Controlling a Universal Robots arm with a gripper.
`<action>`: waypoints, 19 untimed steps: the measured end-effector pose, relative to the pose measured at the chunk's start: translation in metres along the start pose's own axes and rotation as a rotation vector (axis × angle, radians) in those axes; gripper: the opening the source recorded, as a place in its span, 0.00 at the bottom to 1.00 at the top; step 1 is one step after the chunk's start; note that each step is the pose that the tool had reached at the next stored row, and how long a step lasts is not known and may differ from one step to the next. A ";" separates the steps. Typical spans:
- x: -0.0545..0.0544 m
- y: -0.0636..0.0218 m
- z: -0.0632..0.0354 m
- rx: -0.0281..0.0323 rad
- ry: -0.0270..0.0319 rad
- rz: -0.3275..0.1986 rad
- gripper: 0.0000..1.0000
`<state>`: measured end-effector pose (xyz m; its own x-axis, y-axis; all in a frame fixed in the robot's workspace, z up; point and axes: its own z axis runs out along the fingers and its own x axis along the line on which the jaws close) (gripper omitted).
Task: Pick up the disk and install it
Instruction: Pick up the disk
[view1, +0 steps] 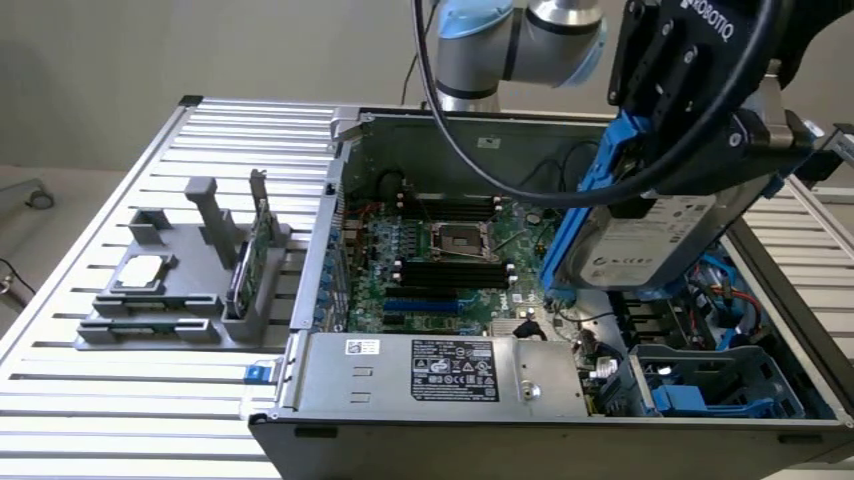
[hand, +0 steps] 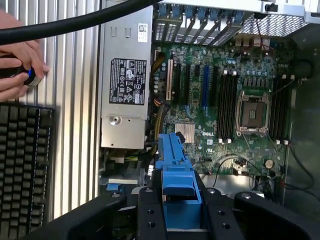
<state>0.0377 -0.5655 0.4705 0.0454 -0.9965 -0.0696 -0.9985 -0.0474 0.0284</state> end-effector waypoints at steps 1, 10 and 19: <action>0.002 -0.0038 0.0000 0.0001 -0.0001 0.000 0.33; 0.022 -0.0342 0.0006 0.0006 -0.0001 0.000 0.33; 0.051 -0.0504 0.0037 0.0028 0.0001 0.000 0.33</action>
<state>0.0902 -0.6136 0.4619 0.0457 -0.9965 -0.0695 -0.9985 -0.0475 0.0256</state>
